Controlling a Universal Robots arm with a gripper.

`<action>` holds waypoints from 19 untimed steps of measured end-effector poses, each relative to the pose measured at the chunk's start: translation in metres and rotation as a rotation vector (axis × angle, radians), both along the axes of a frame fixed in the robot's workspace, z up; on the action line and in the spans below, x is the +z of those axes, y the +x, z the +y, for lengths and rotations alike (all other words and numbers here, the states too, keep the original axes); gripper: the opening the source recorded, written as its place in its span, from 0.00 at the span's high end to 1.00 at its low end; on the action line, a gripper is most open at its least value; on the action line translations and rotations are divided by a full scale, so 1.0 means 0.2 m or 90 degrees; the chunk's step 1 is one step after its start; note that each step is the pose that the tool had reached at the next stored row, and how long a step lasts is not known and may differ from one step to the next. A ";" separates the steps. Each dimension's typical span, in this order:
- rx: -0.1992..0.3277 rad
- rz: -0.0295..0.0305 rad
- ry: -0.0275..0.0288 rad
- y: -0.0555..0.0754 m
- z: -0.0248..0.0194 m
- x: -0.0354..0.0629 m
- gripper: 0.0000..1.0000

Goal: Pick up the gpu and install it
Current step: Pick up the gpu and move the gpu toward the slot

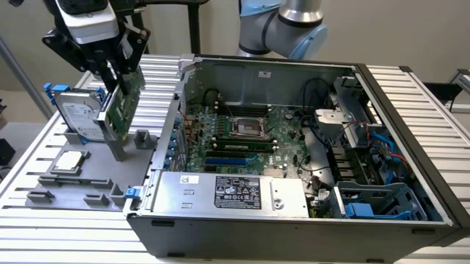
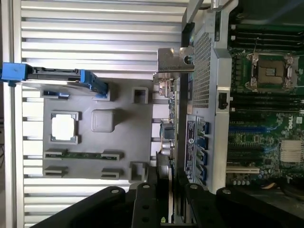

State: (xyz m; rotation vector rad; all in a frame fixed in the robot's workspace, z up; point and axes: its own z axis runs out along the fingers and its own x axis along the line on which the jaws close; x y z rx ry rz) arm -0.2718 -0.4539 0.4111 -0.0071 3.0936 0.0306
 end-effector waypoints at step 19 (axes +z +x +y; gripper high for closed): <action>0.000 0.0124 -0.0006 0.43 0.000 0.098 0.73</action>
